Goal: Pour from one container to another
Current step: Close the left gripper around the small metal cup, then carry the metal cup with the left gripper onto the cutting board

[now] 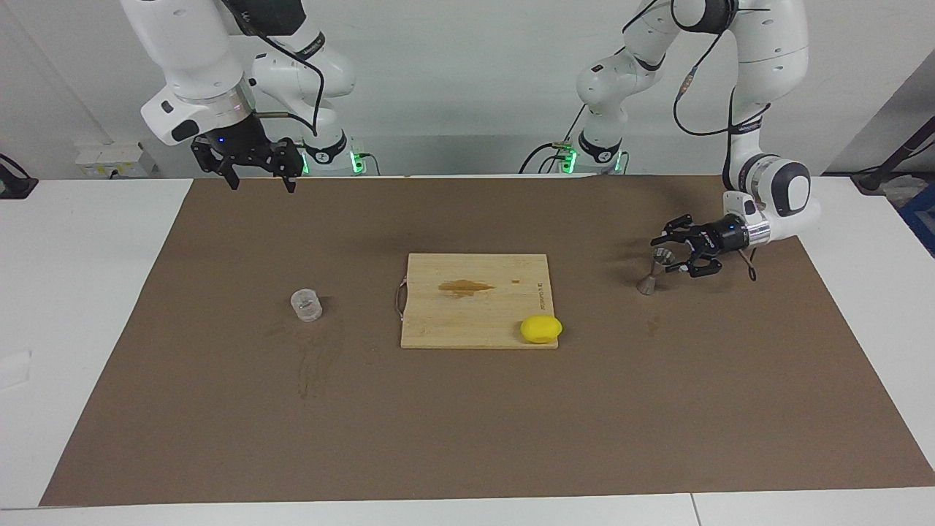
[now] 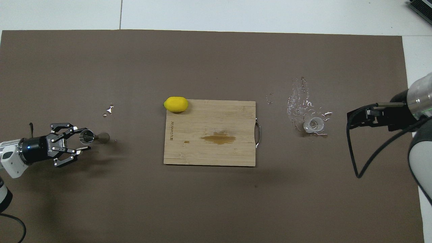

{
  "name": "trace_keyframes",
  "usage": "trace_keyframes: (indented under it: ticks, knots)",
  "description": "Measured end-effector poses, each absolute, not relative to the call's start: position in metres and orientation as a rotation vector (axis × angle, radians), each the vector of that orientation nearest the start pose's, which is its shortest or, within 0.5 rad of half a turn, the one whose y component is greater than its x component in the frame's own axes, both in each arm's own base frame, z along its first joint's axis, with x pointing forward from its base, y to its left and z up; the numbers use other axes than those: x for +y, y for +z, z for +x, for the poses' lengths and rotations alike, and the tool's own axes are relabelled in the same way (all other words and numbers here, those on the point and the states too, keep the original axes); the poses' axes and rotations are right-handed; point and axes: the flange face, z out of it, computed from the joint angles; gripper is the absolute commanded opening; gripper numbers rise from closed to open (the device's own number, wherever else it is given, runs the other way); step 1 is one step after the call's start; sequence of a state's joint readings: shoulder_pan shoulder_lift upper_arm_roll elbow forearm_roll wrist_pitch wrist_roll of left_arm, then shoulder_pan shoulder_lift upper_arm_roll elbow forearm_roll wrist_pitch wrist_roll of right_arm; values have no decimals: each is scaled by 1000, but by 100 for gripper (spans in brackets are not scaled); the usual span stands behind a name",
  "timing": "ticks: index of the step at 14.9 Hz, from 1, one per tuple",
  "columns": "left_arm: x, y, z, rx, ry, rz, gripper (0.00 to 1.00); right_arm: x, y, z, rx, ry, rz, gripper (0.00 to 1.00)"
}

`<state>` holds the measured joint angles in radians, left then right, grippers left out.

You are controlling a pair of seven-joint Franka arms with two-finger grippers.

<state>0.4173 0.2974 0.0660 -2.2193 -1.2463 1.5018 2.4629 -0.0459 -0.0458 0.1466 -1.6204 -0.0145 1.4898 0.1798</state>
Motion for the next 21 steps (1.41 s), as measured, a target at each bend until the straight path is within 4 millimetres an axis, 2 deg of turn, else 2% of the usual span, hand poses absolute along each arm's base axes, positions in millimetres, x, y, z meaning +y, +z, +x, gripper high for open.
trace_keyframes:
  ticks: [6, 8, 12, 17, 21]
  knots:
    - [130, 260, 476, -1149, 1198, 1495, 46, 54, 619, 528, 127, 128, -3169, 100]
    - [130, 260, 476, -1149, 1198, 1495, 40, 54, 619, 528, 127, 128, -3169, 100]
    - [123, 262, 479, -1094, 1142, 1510, 41, 54, 619, 528, 127, 128, -3169, 100]
    - [73, 278, 503, -1107, 1067, 1454, 40, 54, 619, 528, 127, 128, -3169, 100]
    - [0, 302, 517, -1124, 1018, 1371, 41, 54, 619, 528, 127, 128, -3169, 100]
